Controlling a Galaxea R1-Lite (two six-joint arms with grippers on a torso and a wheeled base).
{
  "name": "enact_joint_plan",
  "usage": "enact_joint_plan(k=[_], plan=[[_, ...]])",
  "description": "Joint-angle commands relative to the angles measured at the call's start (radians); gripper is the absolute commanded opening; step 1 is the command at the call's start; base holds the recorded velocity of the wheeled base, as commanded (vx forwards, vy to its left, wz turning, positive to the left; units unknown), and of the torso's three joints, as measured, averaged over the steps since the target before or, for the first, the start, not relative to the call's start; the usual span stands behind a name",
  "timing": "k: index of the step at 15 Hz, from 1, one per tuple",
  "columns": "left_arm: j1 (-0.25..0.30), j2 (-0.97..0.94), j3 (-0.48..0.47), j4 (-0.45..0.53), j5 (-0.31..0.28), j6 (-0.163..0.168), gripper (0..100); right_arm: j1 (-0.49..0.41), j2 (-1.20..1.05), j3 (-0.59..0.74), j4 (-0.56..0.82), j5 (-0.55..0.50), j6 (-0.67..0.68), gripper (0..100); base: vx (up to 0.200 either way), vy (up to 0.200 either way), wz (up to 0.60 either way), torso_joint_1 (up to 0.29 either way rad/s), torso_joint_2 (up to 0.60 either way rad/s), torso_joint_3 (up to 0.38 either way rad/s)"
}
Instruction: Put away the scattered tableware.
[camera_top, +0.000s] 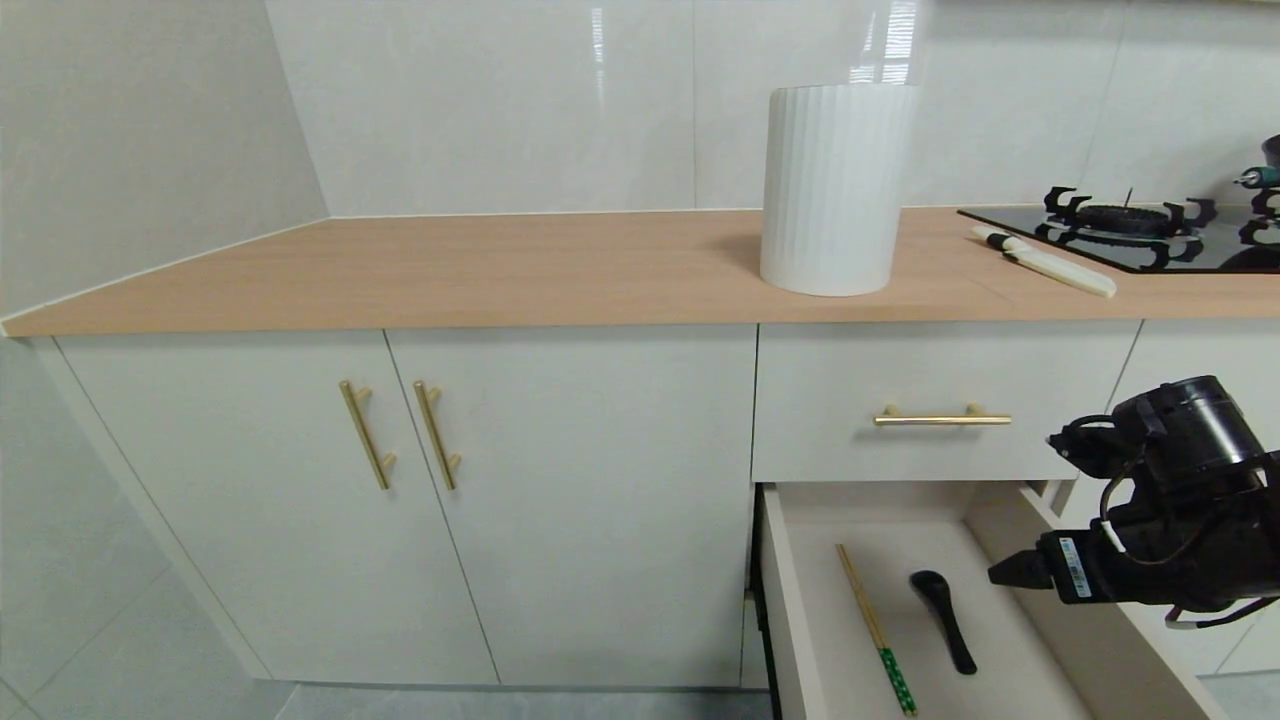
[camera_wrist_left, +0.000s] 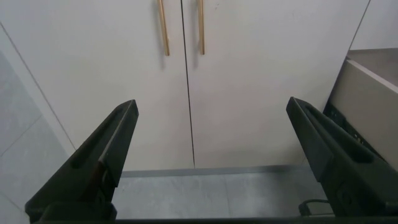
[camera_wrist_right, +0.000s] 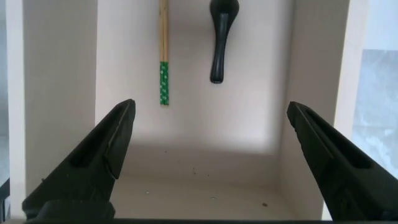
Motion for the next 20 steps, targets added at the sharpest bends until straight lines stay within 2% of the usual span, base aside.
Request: enact_joint_plan(k=[1,6,10,12,16,20], plan=[[0.0,0.001,0.0,0.0,0.0,0.0,100,0.001,-0.007,0.002,0.001,-0.001,0.0,100,-0.2,0.0,0.0,0.002,0.0,-0.007],[0.0,0.001,0.0,0.0,0.0,0.0,100,0.013,-0.007,0.009,0.007,-0.002,-0.003,100,-0.2,0.0,0.0,0.003,0.0,0.003],[0.0,0.001,0.0,0.0,0.0,0.0,100,0.093,-0.033,0.008,0.083,-0.004,-0.003,100,0.0,0.0,0.0,0.0,0.0,0.0],[0.0,0.001,0.0,0.0,0.0,0.0,100,0.122,-0.043,0.0,0.163,-0.005,-0.003,100,0.0,0.0,0.0,0.0,0.0,0.0],[0.0,0.001,0.0,0.0,0.0,0.0,100,0.159,-0.081,-0.092,0.456,0.004,-0.009,100,0.0,0.0,0.0,0.0,0.0,0.0],[0.0,0.001,0.0,0.0,0.0,0.0,100,0.191,0.013,-0.15,0.585,0.008,-0.004,100,0.0,0.0,0.0,0.0,0.0,0.0]])
